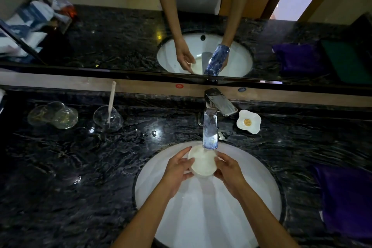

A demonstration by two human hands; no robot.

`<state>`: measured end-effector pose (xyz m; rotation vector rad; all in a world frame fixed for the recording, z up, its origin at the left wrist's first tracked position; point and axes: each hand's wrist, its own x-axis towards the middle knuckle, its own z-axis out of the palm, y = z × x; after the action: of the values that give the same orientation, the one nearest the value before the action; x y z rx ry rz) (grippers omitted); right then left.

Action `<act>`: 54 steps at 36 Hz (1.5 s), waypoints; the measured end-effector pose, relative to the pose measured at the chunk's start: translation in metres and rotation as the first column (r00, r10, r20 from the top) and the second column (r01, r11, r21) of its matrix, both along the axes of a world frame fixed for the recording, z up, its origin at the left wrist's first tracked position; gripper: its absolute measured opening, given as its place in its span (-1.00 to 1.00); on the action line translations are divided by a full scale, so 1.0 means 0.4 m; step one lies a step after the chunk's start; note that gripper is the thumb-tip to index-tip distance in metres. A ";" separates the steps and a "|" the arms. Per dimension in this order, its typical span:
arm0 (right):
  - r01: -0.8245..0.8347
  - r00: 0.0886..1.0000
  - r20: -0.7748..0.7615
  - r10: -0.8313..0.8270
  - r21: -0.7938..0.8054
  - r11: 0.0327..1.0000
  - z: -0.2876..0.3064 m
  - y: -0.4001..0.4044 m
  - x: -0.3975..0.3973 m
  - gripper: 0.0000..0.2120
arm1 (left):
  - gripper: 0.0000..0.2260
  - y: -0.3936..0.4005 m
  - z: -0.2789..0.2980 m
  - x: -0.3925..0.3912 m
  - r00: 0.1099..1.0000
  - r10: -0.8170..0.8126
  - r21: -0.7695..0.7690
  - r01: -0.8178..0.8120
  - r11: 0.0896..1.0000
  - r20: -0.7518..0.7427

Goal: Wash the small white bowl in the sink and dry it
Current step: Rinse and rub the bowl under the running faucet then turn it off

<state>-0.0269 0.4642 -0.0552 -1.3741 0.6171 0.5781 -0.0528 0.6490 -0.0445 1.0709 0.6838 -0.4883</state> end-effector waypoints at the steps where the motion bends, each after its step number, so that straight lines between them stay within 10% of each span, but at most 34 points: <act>1: 0.000 1.000 0.000 0.000 0.004 1.000 0.000 0.002 -0.002 -0.77 | -0.62 0.001 -0.005 -0.003 1.000 0.005 -0.001 -0.005 1.000 -0.008; 15: -0.040 0.994 0.103 0.039 0.008 0.999 0.018 -0.002 -0.050 -0.76 | -0.58 -0.008 -0.054 -0.042 0.990 0.032 -0.076 -0.043 0.996 -0.137; 38: -0.027 0.980 -0.183 0.083 0.287 0.958 -0.044 0.060 0.039 -0.68 | -0.69 -0.004 -0.022 -0.032 0.948 0.072 -0.423 -0.206 0.882 -0.311; 54: -0.052 0.978 -0.198 0.061 0.048 0.997 -0.037 0.085 0.052 -0.75 | -0.64 -0.028 -0.008 -0.007 0.998 -0.060 -0.264 0.056 0.963 -0.009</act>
<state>-0.0063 0.4983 -0.0701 -1.3061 0.7245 0.7773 -0.0555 0.6379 -0.0479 0.8379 0.5844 -0.6216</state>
